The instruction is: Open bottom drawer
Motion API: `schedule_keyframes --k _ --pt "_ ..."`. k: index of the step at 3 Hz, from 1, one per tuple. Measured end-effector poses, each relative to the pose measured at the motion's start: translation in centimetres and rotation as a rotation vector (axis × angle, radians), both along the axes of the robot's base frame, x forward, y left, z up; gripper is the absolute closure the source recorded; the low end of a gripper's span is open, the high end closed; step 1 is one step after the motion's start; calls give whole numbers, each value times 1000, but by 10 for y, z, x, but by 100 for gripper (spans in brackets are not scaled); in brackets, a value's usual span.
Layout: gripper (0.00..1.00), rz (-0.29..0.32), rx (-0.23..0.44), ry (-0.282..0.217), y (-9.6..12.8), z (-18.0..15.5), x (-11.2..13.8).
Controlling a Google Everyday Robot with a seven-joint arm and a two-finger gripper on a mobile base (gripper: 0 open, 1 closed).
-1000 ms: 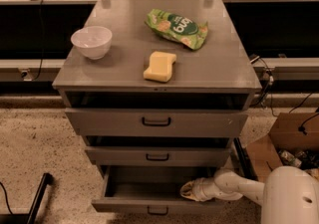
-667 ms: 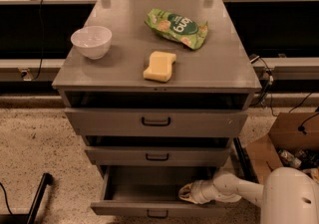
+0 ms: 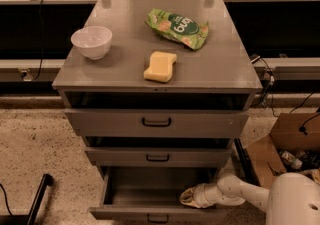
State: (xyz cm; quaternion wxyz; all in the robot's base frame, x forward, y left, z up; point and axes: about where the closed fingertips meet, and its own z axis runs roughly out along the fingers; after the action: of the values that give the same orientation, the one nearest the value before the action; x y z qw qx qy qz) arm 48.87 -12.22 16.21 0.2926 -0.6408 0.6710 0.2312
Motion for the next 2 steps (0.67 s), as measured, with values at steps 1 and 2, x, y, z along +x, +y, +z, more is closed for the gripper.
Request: schedule_keyframes --k 1,2 --pt "100 -64 -2 -40 -4 3 17" --pt "100 -134 -19 -75 -9 3 31"
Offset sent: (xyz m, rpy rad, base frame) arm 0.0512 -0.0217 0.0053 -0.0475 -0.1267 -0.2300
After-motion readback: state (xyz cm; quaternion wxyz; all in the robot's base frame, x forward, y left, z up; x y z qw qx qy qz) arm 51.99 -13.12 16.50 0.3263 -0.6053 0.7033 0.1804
